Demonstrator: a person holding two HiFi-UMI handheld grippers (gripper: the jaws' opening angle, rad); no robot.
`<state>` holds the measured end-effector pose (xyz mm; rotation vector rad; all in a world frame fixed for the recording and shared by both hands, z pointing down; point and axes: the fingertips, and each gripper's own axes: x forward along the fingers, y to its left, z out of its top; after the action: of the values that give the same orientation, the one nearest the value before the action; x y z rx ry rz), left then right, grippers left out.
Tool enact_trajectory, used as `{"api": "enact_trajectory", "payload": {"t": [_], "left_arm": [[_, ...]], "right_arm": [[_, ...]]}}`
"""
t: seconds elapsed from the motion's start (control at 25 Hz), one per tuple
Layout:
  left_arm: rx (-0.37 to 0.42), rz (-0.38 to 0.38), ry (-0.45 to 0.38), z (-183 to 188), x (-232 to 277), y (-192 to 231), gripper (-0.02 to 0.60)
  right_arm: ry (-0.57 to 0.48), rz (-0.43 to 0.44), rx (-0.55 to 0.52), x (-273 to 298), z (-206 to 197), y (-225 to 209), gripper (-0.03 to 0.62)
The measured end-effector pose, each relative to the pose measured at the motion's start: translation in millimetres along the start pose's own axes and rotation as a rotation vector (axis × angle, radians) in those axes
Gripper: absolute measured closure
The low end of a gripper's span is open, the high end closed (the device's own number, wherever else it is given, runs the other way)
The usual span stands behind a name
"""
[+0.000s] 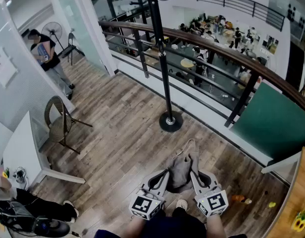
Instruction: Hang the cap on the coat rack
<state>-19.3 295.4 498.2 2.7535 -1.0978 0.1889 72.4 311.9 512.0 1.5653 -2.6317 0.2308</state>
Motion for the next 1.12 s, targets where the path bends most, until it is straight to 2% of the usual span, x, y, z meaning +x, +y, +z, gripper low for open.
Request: {"api": "enact_trajectory", "payload": {"t": [0.12, 0.24, 0.64, 0.88, 1.12], "left_arm": [[0.037, -0.031, -0.011, 5, -18, 7, 0.574], [0.058, -0.040, -0.026, 0, -32, 21, 0.574], [0.019, -0.027, -0.025, -8, -67, 62, 0.574], [0.002, -0.022, -0.044, -11, -76, 74, 0.574], [0.014, -0.048, -0.098, 6, -76, 83, 0.574]], "right_arm": [[0.000, -0.050, -0.020, 4, -1, 18, 0.563], [0.010, -0.056, -0.050, 15, -3, 35, 0.563], [0.020, -0.064, -0.013, 39, -7, 83, 0.559], [-0.024, -0.107, 0.013, 49, 0, 84, 0.557], [-0.049, -0.142, 0.001, 57, 11, 87, 0.556]]}}
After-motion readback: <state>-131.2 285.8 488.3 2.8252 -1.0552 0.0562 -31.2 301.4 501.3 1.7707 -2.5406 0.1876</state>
